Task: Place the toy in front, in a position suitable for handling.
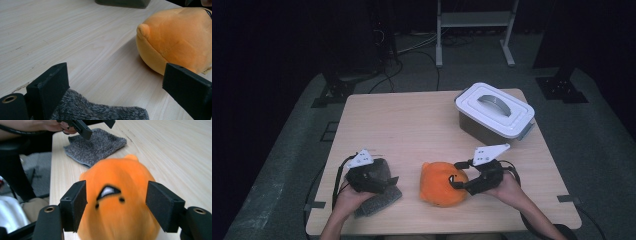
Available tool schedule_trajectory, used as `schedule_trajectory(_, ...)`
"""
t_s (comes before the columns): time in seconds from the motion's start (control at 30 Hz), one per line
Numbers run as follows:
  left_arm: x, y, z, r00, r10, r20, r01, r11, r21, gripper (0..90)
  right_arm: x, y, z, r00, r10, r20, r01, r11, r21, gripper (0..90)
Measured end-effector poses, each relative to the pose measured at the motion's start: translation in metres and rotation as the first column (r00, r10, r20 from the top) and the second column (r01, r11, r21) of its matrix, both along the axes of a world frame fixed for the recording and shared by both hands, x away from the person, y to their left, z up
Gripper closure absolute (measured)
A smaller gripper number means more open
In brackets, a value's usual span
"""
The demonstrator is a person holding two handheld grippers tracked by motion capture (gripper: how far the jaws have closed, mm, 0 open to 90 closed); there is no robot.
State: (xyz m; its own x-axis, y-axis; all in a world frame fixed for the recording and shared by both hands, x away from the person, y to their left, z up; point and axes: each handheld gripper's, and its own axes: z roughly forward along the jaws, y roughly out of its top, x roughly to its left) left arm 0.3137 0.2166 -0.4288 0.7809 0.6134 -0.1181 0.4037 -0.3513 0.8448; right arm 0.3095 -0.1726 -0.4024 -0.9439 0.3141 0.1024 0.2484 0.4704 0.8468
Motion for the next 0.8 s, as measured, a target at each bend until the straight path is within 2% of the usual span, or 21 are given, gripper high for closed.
schedule_trajectory(0.1,0.0,-0.001,0.0,0.9999,-0.012,0.004,0.012,0.9995,0.027,9.2,-0.002,-0.012,-0.009,0.9996,-0.021,-0.018,0.022,1.0,0.018,31.5)
schedule_trajectory(0.23,-0.001,-0.001,-0.003,0.9994,-0.033,0.012,0.031,0.9962,0.082,13.3,-0.005,-0.015,-0.017,0.9992,-0.04,-0.011,0.04,0.999,-0.004,29.9)
schedule_trajectory(0.33,0.0,-0.001,-0.006,0.9992,-0.039,-0.008,0.04,0.9955,0.086,14.1,-0.007,-0.015,-0.018,0.9993,-0.038,0.003,0.038,0.999,-0.008,29.8)
schedule_trajectory(0.37,0.001,0.0,-0.008,0.9984,-0.052,-0.021,0.054,0.9929,0.106,15.7,-0.007,-0.014,-0.018,0.999,-0.042,0.014,0.042,0.999,-0.013,29.5)
schedule_trajectory(0.47,0.003,0.002,-0.013,0.998,-0.049,-0.04,0.054,0.9897,0.133,17.2,-0.008,-0.012,-0.019,0.9984,-0.047,0.03,0.048,0.999,-0.021,28.9)
schedule_trajectory(0.53,0.004,0.003,-0.016,0.9974,-0.053,-0.05,0.06,0.9868,0.151,21.1,-0.008,-0.012,-0.02,0.9984,-0.049,0.028,0.05,0.998,-0.025,28.3)
schedule_trajectory(0.63,0.009,0.005,-0.022,0.9945,-0.054,-0.09,0.069,0.9837,0.166,21.3,-0.009,-0.011,-0.023,0.9982,-0.054,0.026,0.055,0.998,-0.026,27.3)
schedule_trajectory(0.7,0.009,0.005,-0.024,0.9937,-0.052,-0.099,0.07,0.979,0.192,22.3,-0.009,-0.011,-0.024,0.998,-0.057,0.027,0.058,0.998,-0.027,26.9)
schedule_trajectory(0.73,0.009,0.005,-0.024,0.9937,-0.052,-0.099,0.07,0.979,0.192,22.5,-0.01,-0.011,-0.025,0.998,-0.056,0.03,0.057,0.998,-0.029,26.9)
schedule_trajectory(0.77,0.01,0.005,-0.026,0.9936,-0.051,-0.101,0.071,0.974,0.215,23.0,-0.01,-0.011,-0.025,0.998,-0.056,0.03,0.057,0.998,-0.028,26.8)
schedule_trajectory(0.8,0.01,0.005,-0.026,0.9936,-0.051,-0.101,0.071,0.974,0.215,23.2,-0.01,-0.011,-0.025,0.998,-0.056,0.03,0.057,0.998,-0.028,26.8)
